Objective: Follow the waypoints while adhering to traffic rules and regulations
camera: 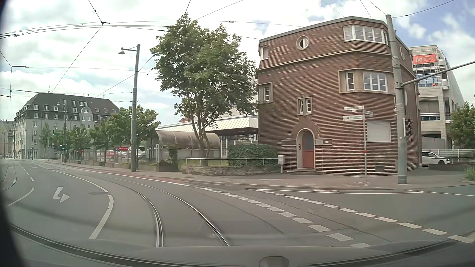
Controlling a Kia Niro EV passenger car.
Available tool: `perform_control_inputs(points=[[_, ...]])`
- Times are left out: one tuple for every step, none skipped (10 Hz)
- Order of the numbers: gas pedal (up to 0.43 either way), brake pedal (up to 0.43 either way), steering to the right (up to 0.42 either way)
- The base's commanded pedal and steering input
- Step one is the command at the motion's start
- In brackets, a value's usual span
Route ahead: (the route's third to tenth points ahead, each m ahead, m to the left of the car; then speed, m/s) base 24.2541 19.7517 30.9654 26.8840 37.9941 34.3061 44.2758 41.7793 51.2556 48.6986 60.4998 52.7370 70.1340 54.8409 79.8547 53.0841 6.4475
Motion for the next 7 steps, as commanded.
perform_control_inputs(points=[[0.130,0.024,-0.193],[0.130,0.024,-0.194],[0.118,0.024,-0.199],[0.118,0.024,-0.204],[0.118,0.024,-0.205],[0.118,0.024,-0.205],[0.118,0.024,-0.207]])
